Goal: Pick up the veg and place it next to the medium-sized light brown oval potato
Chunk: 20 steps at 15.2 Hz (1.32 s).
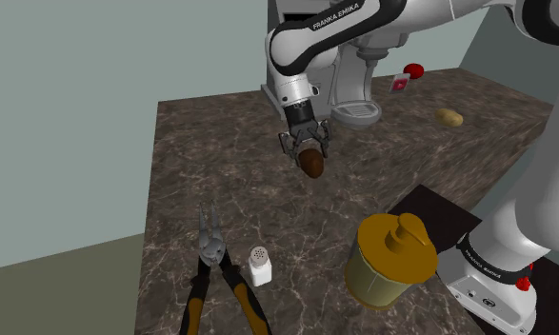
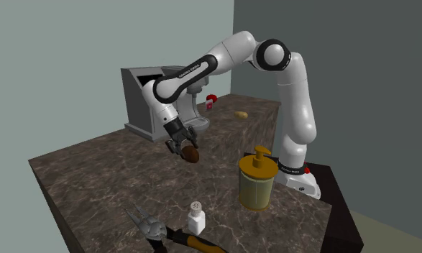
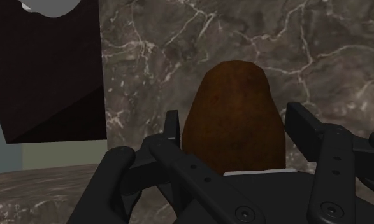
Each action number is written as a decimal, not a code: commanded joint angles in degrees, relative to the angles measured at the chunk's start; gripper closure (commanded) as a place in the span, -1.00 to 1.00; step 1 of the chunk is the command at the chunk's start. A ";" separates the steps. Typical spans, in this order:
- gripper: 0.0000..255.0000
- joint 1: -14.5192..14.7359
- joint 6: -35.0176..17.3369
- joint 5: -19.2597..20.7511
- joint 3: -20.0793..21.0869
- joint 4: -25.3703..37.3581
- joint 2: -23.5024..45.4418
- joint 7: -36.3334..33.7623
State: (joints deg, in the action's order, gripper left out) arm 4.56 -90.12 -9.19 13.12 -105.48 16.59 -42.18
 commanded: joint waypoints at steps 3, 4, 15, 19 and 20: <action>1.00 -0.13 2.79 -0.22 0.06 1.61 -1.20 -0.33; 1.00 -0.16 3.47 -0.28 0.07 2.02 -1.48 -0.42; 1.00 -0.41 11.11 -0.85 0.18 7.49 -3.77 -1.52; 1.00 -0.48 13.98 -1.04 0.22 9.92 -4.26 -2.00; 1.00 -0.49 14.38 -1.07 0.22 10.27 -4.31 -2.07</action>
State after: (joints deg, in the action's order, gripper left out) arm 4.07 -76.48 -10.20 13.33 -95.87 12.34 -44.09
